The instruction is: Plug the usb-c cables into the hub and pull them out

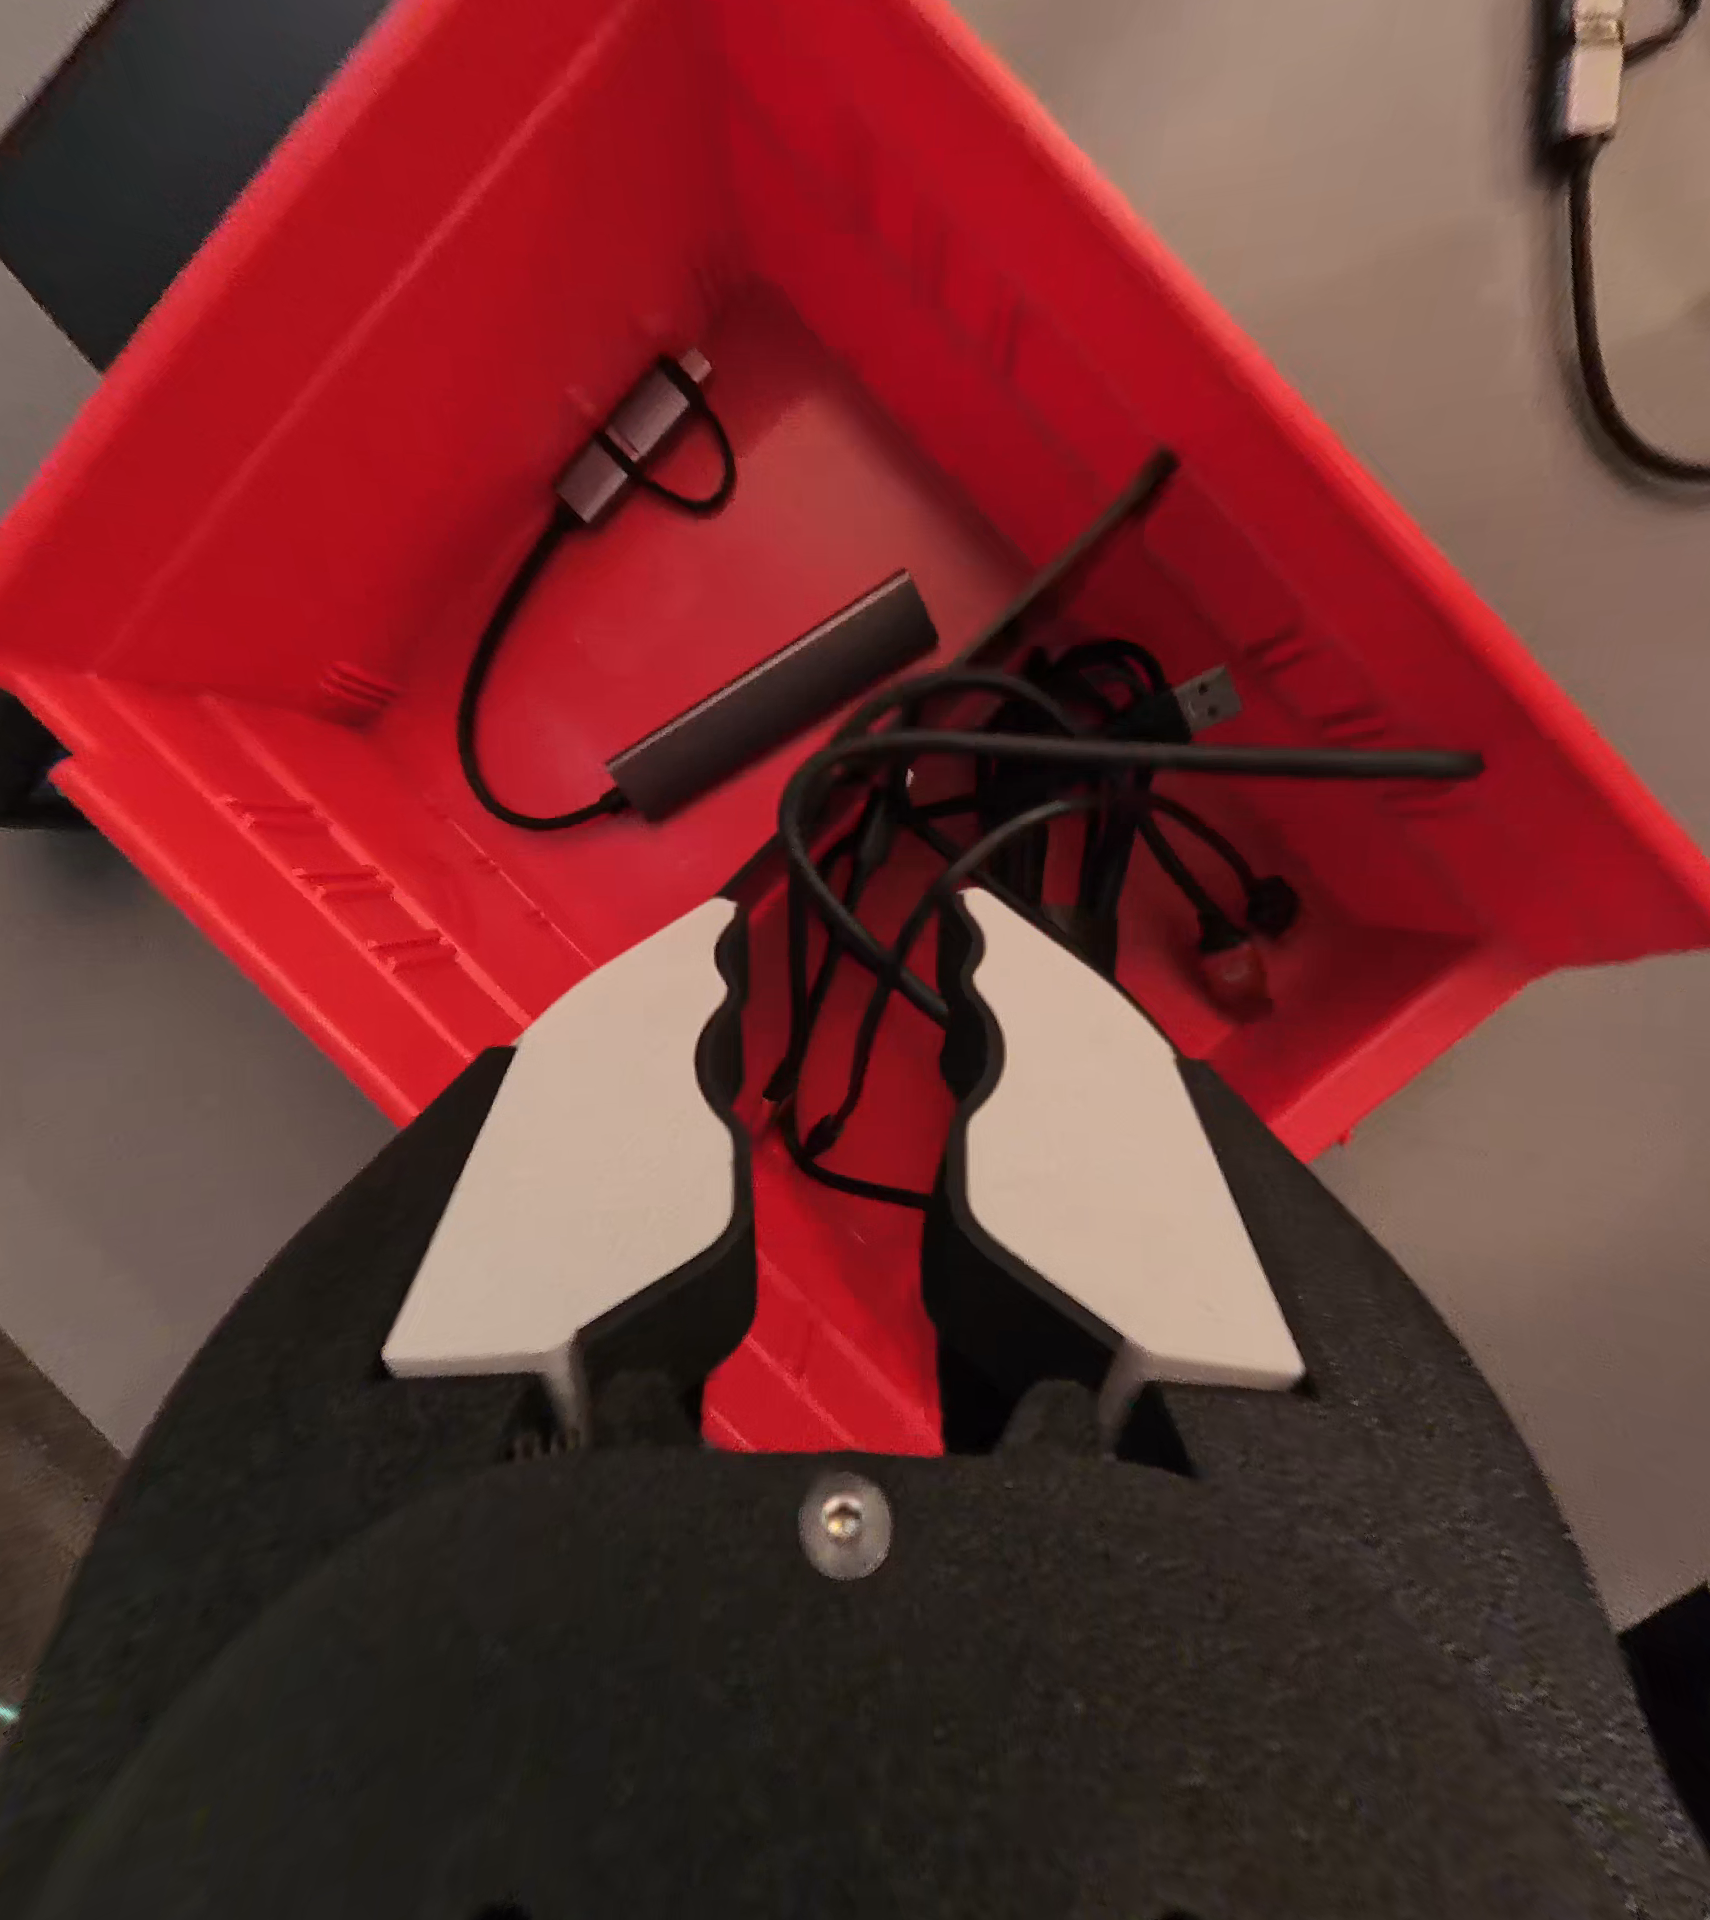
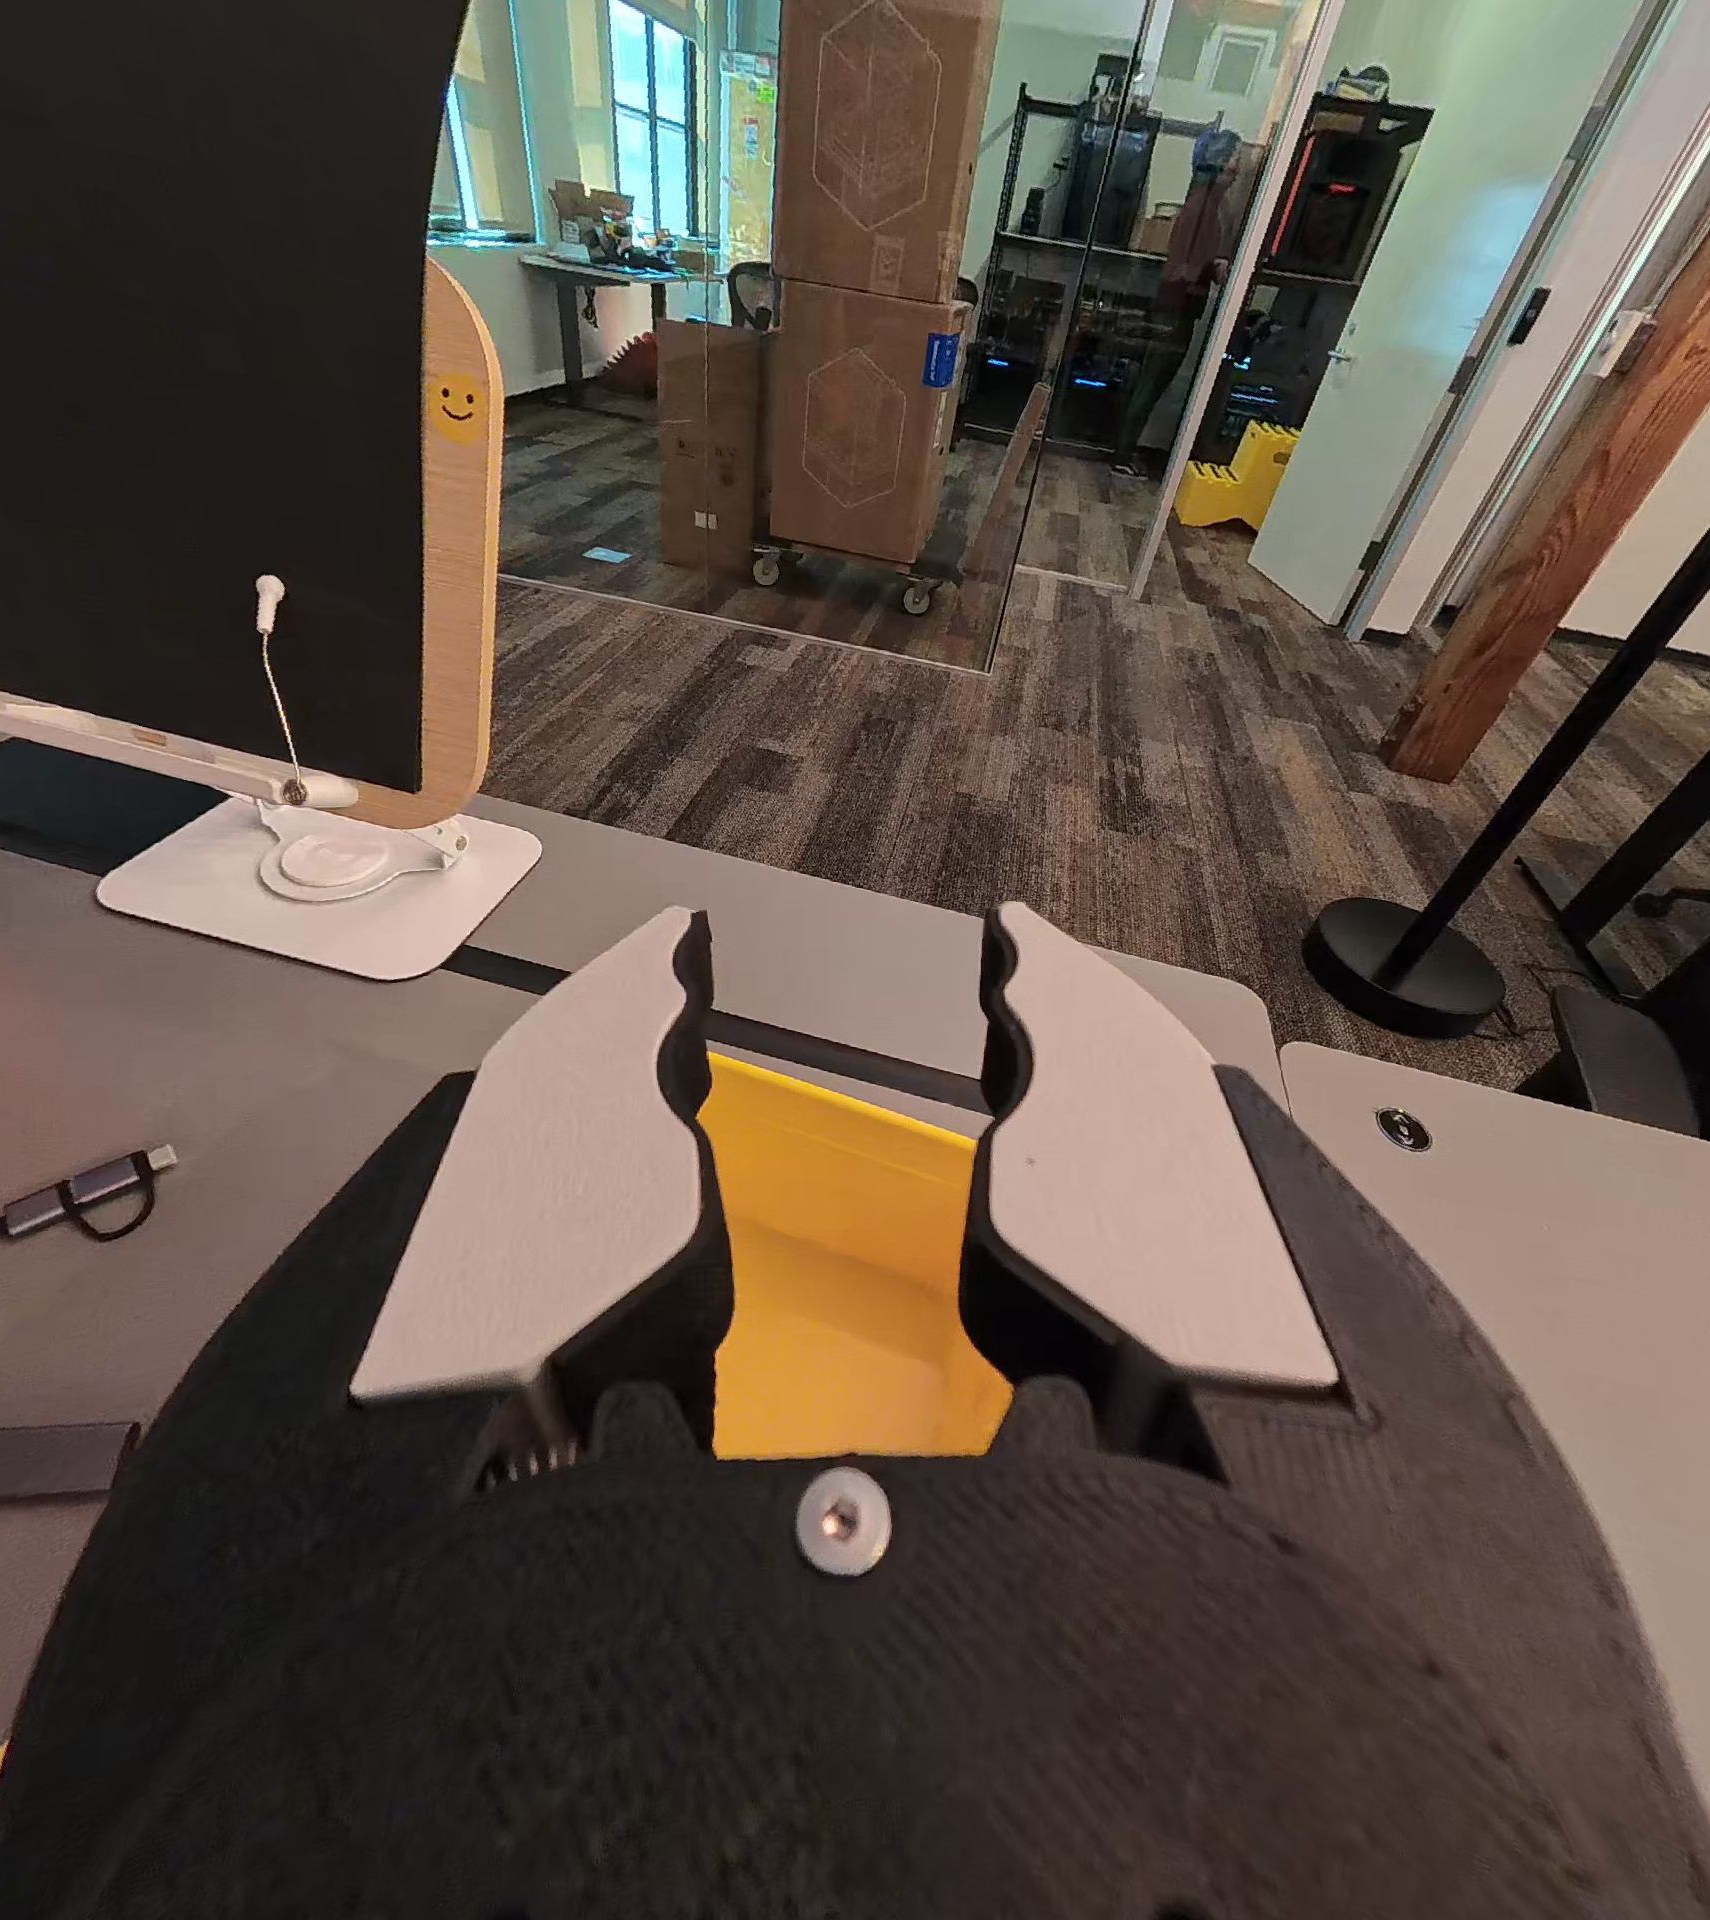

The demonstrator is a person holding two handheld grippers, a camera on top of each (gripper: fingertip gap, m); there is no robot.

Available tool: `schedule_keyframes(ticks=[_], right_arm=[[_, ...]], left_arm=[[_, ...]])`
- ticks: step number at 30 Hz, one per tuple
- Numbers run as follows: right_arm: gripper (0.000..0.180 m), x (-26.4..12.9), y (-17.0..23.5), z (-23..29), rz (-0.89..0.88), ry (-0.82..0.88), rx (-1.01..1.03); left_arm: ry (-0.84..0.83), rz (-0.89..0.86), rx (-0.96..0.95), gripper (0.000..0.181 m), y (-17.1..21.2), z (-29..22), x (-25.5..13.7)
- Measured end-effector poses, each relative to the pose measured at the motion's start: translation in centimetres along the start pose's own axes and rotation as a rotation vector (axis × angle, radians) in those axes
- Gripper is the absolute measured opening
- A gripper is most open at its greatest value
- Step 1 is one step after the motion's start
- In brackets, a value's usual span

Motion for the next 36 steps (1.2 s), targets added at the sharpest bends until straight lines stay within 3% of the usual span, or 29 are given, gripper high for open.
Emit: schedule_keyframes(ticks=[5, 7, 15, 18, 22, 29, 31, 36], right_arm=[[0.051, 0.2, 0.3, 0.3, 0.012, -0.005, -0.017], [0.051, 0.2, 0.4, 0.3, 0.017, 0.002, -0.030], [0.051, 0.7, 1.1, 0.4, 0.048, 0.002, -0.053], [0.051, 0.8, 1.5, 0.2, 0.063, 0.008, -0.064], [0.051, 0.7, 1.6, -0.1, 0.066, 0.012, -0.056], [0.051, 0.7, 1.9, -0.9, 0.074, 0.010, -0.032], [0.051, 0.7, 2.1, -1.1, 0.082, 0.005, -0.024], [0.051, 0.9, 2.6, -1.5, 0.101, 0.007, -0.022]], left_arm=[[0.000, 0.071, -0.009, 0.034, 1.4, 0.1, 1.5], [-0.015, 0.090, 0.000, 0.019, 1.6, 0.2, 1.8], [-0.064, 0.019, 0.016, 0.014, 0.9, -0.1, 0.3], [-0.042, -0.025, 0.015, 0.000, 0.6, -0.4, -0.3], [-0.040, 0.008, 0.019, 0.025, 0.8, -0.3, 0.0], [-0.049, 0.022, 0.053, 0.017, 0.0, -0.4, 1.4], [-0.065, 0.027, 0.061, 0.007, -0.1, -0.3, 1.5], [-0.086, 0.015, 0.070, 0.005, -0.4, -0.2, 0.6]])
Point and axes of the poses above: each gripper's, where its closed fingertips meet, x out along the fingers, y out of its underside, z = x × y across the jaws, the point moved 1 cm from there along -x, back along the fingers, and after that the axes turned 15 degrees about y, right-handed, at the moved point
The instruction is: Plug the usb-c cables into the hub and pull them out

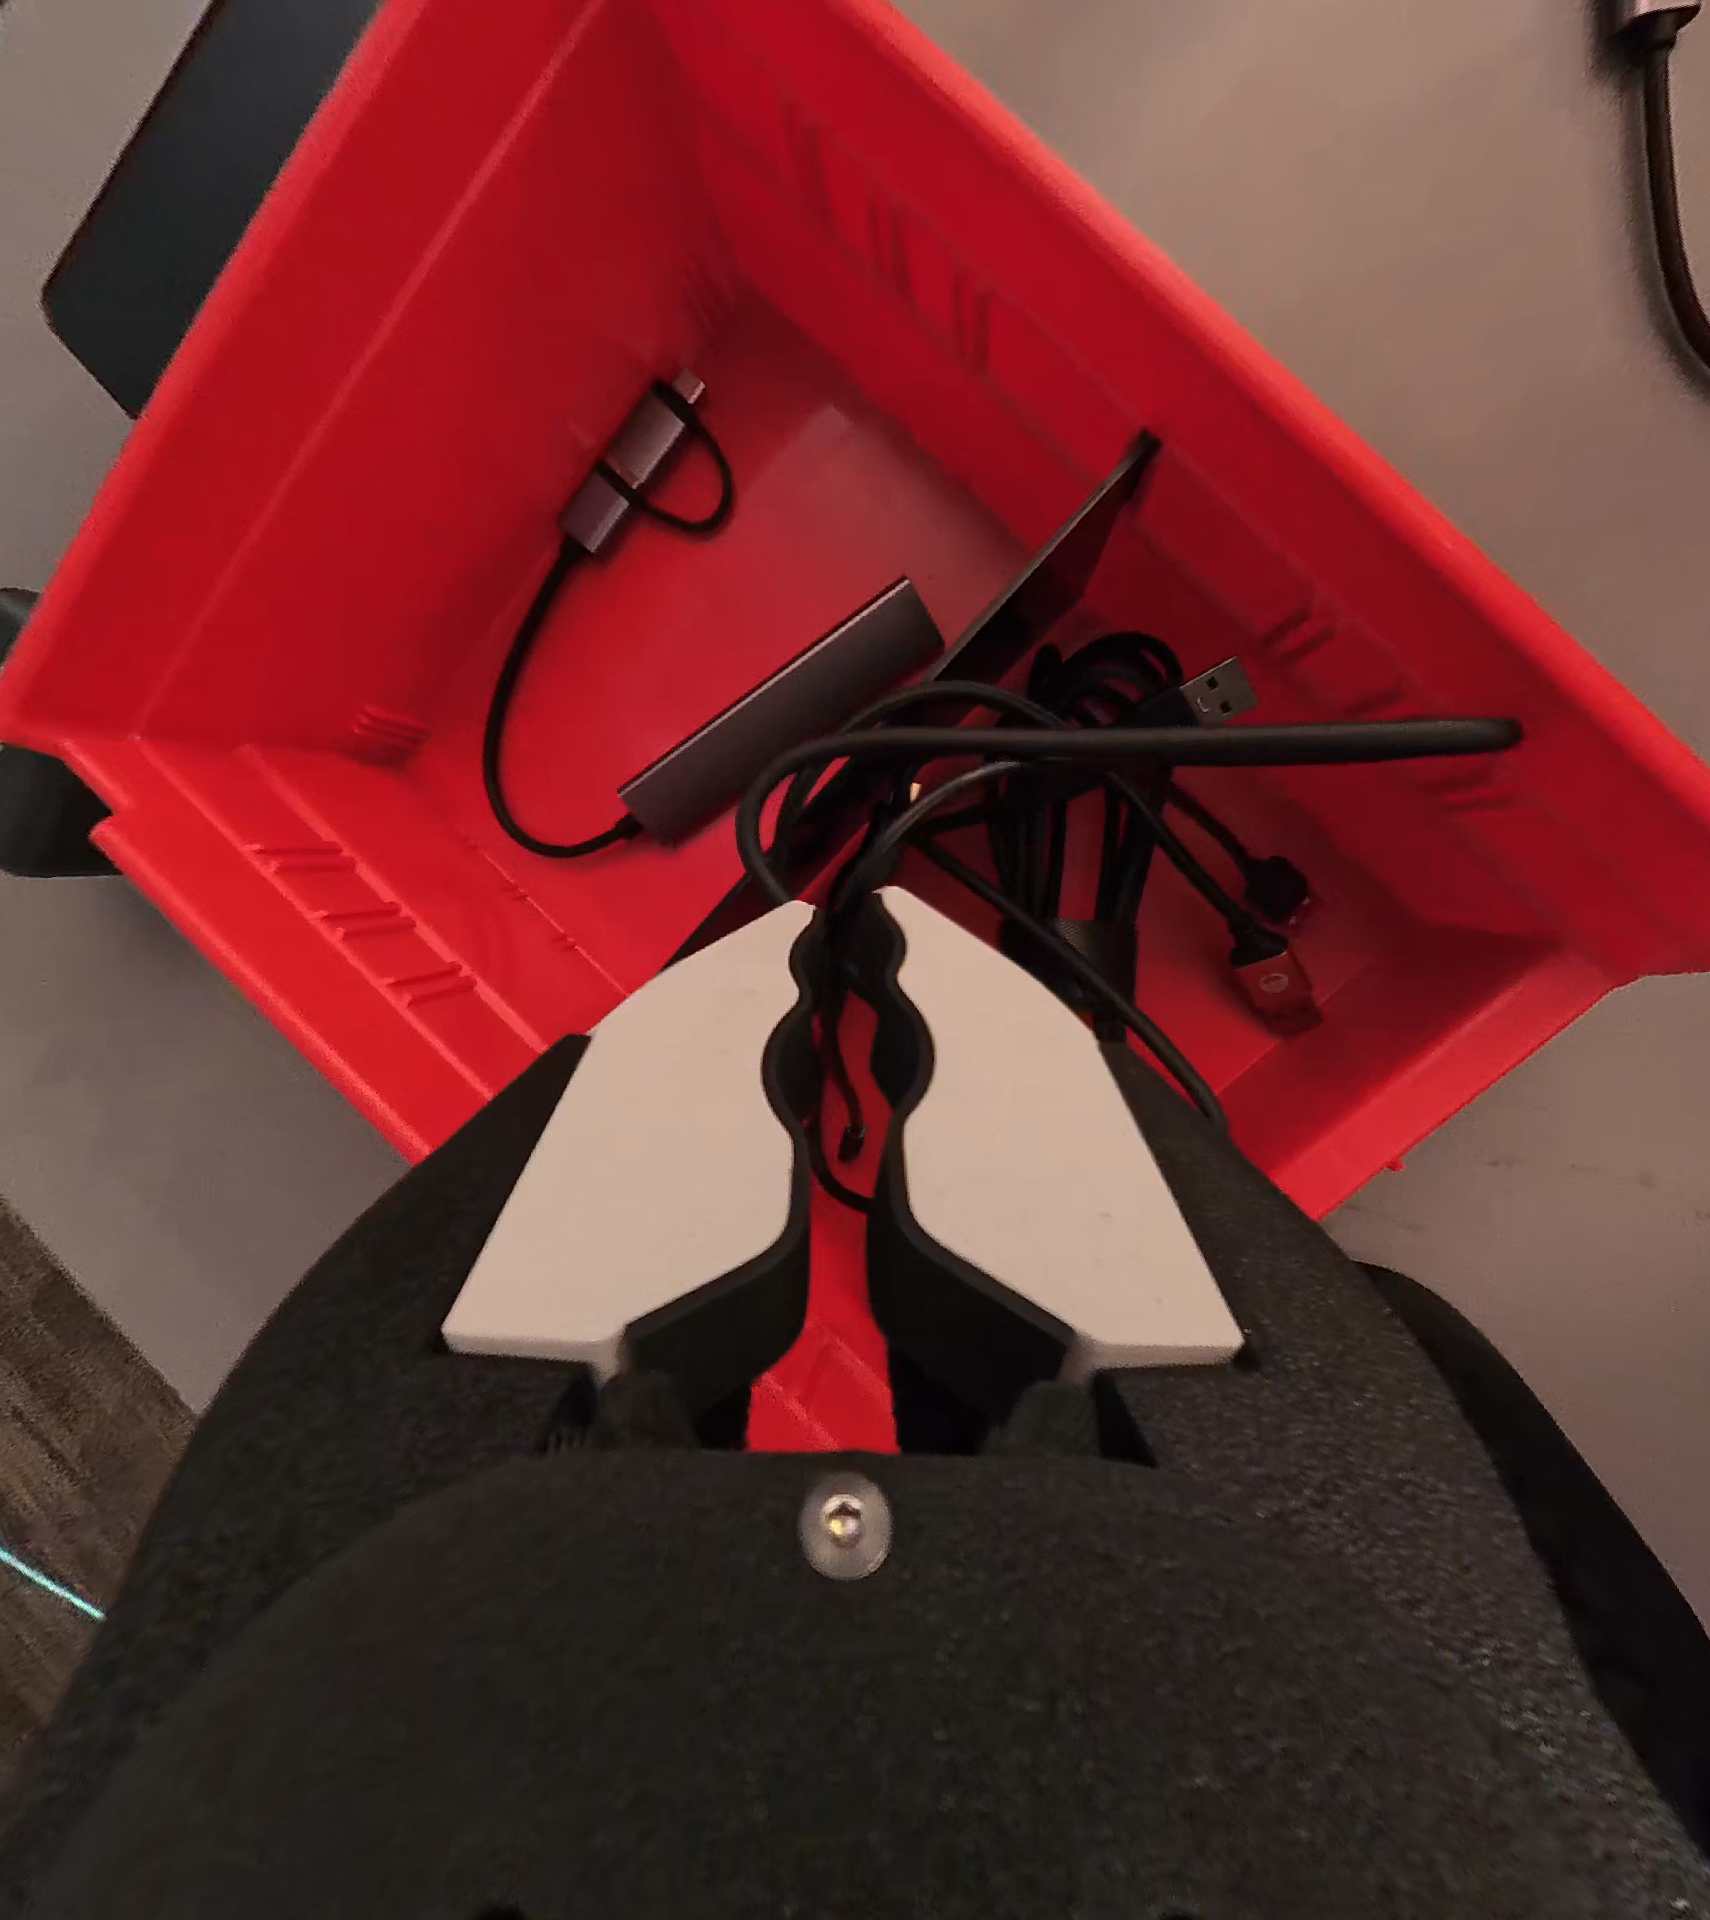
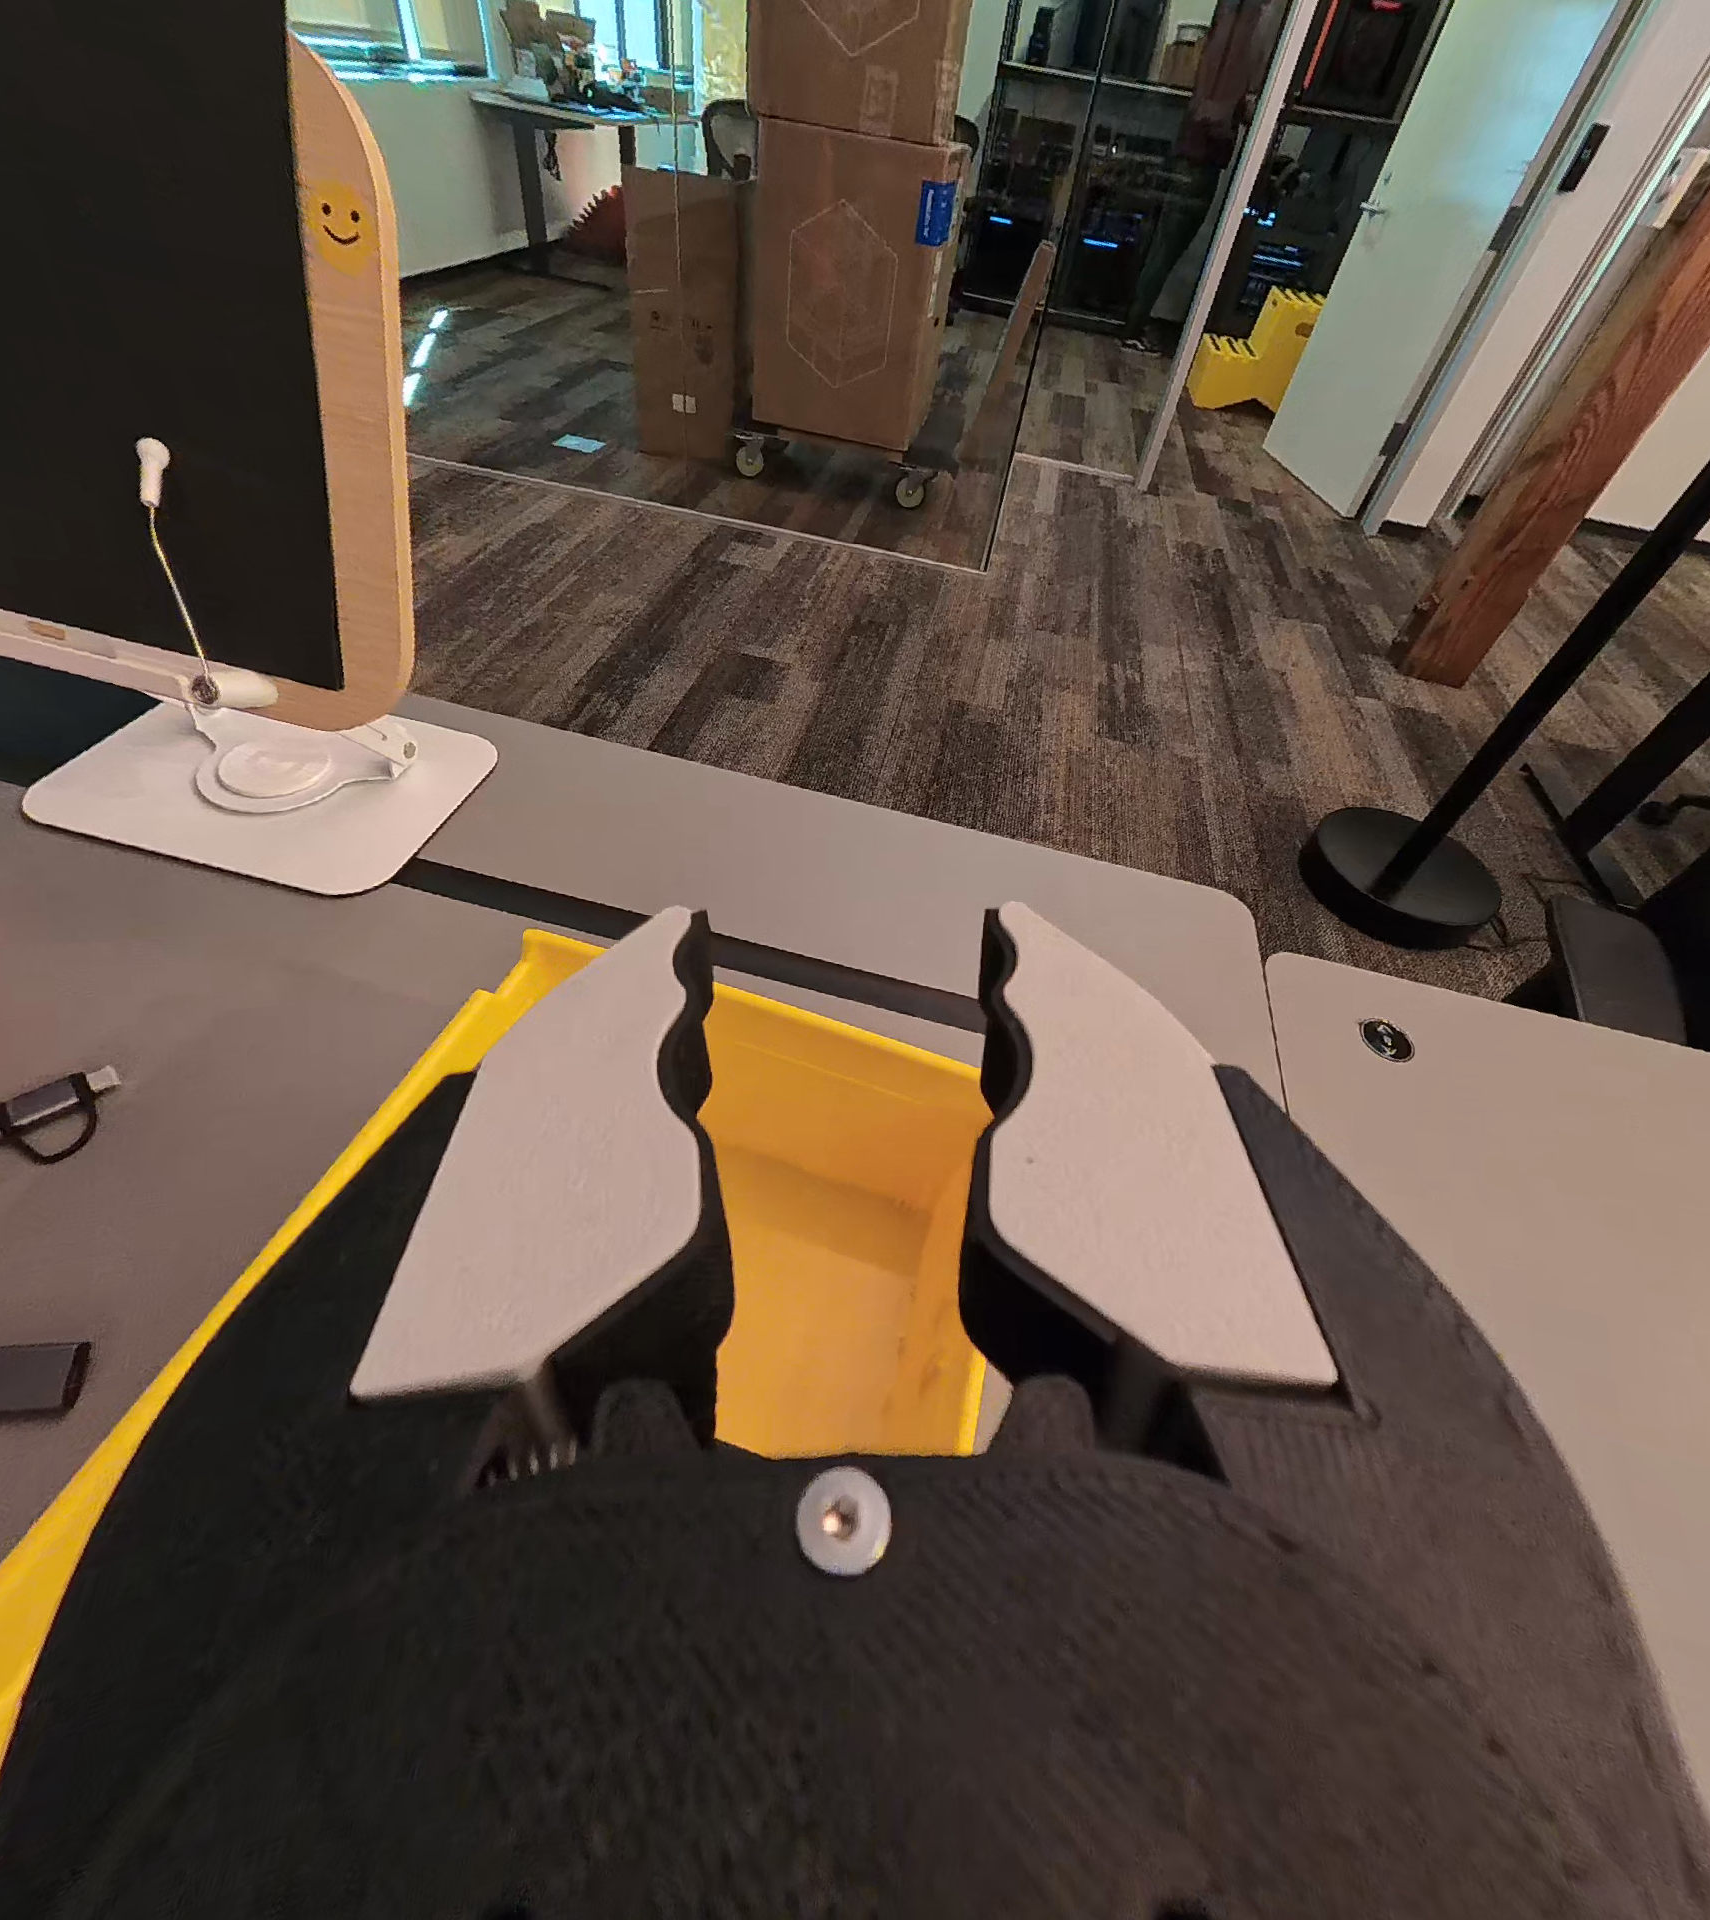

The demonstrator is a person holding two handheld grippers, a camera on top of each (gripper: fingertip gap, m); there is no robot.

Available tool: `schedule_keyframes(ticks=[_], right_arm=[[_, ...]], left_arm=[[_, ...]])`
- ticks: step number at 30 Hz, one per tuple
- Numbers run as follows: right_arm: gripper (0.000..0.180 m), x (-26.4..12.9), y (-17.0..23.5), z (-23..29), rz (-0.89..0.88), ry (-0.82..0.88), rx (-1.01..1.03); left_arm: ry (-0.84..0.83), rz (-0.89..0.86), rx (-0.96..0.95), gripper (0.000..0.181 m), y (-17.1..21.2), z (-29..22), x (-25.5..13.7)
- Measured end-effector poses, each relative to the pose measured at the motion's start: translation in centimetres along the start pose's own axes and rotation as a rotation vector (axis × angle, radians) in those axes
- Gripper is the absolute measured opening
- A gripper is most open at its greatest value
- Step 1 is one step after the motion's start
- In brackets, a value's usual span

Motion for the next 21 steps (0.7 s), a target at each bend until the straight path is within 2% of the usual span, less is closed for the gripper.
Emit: schedule_keyframes(ticks=[5, 12, 16, 21], right_arm=[[0.051, 0.0, 0.1, -0.1, 0.004, 0.000, -0.002], [0.051, -0.1, 0.0, 0.0, 0.002, -0.001, -0.005], [0.051, -0.1, -0.1, 0.3, 0.000, 0.000, -0.015], [0.051, -0.7, -1.2, 1.9, -0.035, -0.042, -0.021]], left_arm=[[-0.074, -0.061, 0.014, 0.004, -0.5, 0.6, -2.9], [-0.156, -0.292, 0.021, 0.003, -2.5, 0.2, -9.8], [-0.175, -0.361, 0.056, 0.003, -3.7, -1.3, -12.8], [-0.116, -0.454, 0.122, 0.003, -6.3, -5.5, -14.8]])
Point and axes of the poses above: each gripper's, where its closed fingertips meet, x out along the fingers, y out of its underside, z = x × y across the jaws, the point moved 1 cm from there along -x, back along the fingers, and after that the axes turned 15 degrees about y, right-handed, at the moved point
